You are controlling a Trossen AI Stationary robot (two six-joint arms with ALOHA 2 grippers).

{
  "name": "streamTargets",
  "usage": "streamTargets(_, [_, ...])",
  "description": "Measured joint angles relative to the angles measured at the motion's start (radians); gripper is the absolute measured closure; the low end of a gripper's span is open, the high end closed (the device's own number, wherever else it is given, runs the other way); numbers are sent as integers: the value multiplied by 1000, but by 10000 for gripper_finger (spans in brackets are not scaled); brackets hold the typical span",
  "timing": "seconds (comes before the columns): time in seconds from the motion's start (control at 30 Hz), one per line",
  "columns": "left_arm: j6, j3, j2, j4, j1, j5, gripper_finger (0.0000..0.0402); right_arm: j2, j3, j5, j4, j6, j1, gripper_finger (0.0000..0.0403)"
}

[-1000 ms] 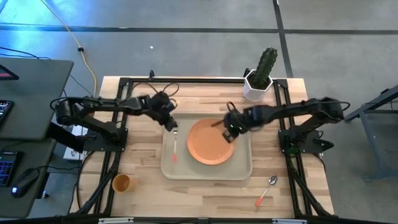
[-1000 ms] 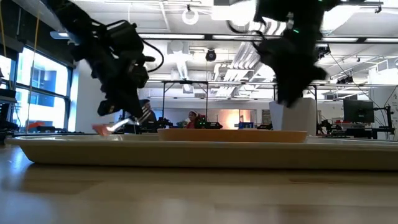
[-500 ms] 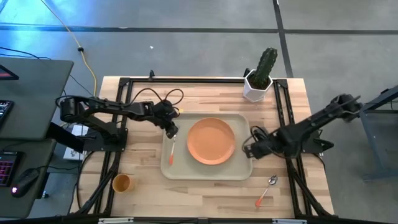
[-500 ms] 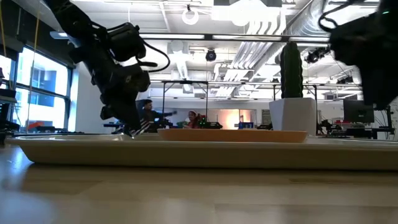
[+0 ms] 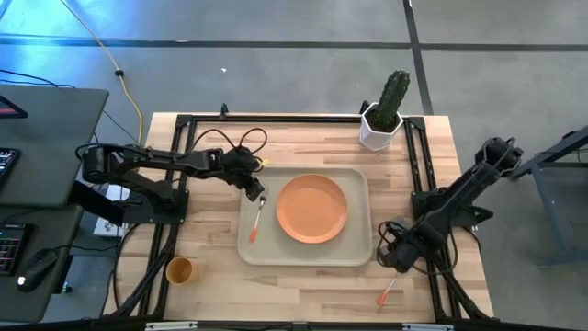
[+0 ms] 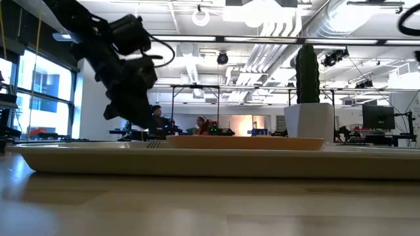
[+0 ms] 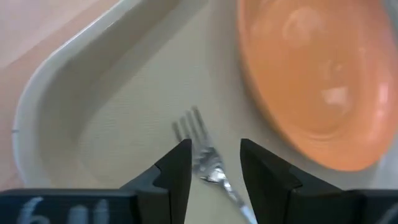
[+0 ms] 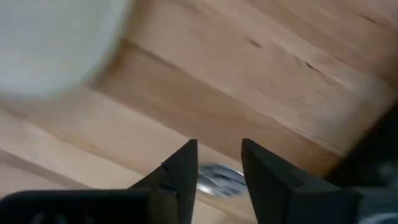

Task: Pick and place plate/cup/fork/spoon on tray
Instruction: Put the orange spoon on the light brown serving tray to the left of the orange plate

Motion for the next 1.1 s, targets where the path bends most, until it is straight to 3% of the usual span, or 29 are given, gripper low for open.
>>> streamTargets(0.2, [-19,27,-55,10,-55,-18,271,-10,-34,-55,-4,-190,36,234])
streamTargets(0.37, [-48,42,-64,11,-111,-21,270,-28,-184,-191,270,-245,22,218])
streamTargets(0.47, [-79,42,-64,5,-151,-12,270,-47,-252,-215,435,-233,23,218])
streamTargets(0.6, [-120,42,-64,3,-193,-18,270,-56,-294,-230,486,-215,23,221])
streamTargets(0.77, [-156,42,-64,2,-210,-25,270,-59,-299,-243,472,-256,23,268])
streamTargets(0.93, [-177,42,-64,9,-204,-27,270,-76,-302,-275,479,-282,24,375])
streamTargets(1.1, [-185,42,-64,80,-201,-26,271,-158,-295,-252,471,-247,24,385])
